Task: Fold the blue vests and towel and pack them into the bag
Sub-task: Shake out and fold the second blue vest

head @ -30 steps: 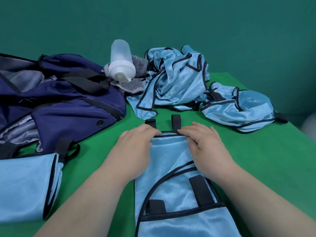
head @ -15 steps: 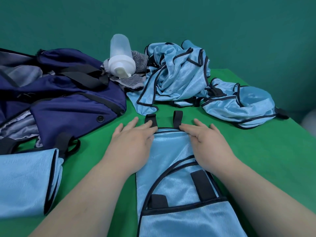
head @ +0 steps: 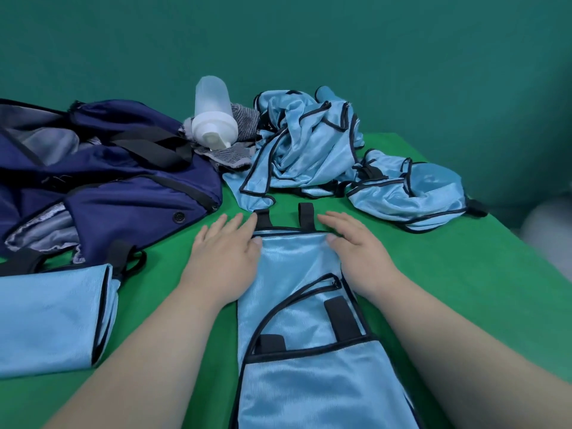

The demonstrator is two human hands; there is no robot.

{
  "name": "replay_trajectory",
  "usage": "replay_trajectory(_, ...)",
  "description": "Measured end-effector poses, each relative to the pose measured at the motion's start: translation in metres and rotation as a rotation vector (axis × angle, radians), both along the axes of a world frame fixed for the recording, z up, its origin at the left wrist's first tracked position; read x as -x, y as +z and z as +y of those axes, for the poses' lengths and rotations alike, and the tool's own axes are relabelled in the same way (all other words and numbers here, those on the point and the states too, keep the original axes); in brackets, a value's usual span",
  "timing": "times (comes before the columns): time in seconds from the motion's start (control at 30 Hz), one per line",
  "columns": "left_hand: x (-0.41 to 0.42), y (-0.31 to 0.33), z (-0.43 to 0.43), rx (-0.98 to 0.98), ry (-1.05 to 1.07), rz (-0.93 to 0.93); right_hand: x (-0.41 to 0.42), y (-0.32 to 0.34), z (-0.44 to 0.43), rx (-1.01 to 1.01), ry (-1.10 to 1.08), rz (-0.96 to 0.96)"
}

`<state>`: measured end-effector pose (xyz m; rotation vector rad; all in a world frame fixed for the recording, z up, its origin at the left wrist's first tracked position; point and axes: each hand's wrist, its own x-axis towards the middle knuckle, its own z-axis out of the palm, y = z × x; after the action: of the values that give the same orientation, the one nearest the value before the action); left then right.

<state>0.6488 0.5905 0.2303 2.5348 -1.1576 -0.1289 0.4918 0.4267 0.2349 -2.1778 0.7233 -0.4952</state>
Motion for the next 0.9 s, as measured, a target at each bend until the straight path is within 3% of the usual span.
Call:
replay_trajectory(0.17,0.001,0.004,0.007,0.219,0.017,0.175,0.020,0.025,0.007,-0.326,-0.020,-0.076)
replay_trajectory(0.53,0.083,0.015,0.085,0.396,0.070,0.477,0.113,0.026,0.055,-0.374,-0.060,-0.028)
replay_trajectory(0.73,0.132,0.016,0.116,0.423,0.101,0.495,0.145,0.027,0.082,-0.364,-0.090,-0.091)
replay_trajectory(0.9,0.142,0.017,0.128,0.404,0.096,0.479,0.146,0.018,0.089,-0.201,-0.041,0.007)
